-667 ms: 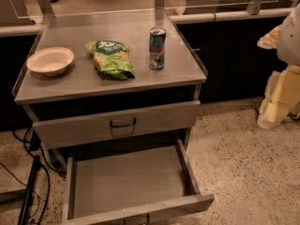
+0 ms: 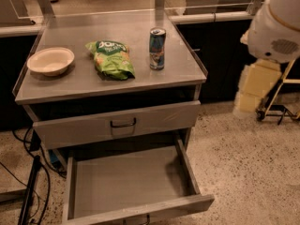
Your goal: Place green rice chip bag into middle drawer
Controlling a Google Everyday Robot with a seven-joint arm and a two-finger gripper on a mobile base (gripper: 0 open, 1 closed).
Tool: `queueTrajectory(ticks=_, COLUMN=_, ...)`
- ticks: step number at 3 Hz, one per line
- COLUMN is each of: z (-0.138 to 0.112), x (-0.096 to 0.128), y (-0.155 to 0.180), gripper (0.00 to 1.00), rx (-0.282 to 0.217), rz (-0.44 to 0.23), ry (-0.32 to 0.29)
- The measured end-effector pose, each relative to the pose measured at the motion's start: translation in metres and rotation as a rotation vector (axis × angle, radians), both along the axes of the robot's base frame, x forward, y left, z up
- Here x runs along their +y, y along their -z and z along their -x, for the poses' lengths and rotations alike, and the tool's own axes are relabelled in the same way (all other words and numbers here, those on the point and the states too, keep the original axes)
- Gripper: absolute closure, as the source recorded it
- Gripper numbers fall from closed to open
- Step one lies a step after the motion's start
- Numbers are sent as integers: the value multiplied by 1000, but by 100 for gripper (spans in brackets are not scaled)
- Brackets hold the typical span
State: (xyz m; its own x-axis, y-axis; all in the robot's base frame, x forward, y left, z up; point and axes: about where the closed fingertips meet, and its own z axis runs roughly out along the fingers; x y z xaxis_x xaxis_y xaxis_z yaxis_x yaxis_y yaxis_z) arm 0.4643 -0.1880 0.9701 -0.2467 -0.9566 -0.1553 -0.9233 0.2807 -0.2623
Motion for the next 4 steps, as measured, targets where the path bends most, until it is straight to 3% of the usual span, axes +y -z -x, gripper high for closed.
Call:
queueTrajectory(ticks=1, z=-29, x=28, y=-1, gripper=0, rx=-1, rz=39, ry=-4)
queueTrajectory(ticks=2, z=-31, x=31, y=-3, gripper=0, rx=-14, rz=38, ry=-8)
queueTrajectory(ticks=3, z=-36, x=41, y=-9, gripper=0, rx=-43, rz=11, ry=-40)
queueTrajectory(ticks=4, z=-53, x=63, y=-36, gripper=0, rx=-98, rz=-51, ry=-126)
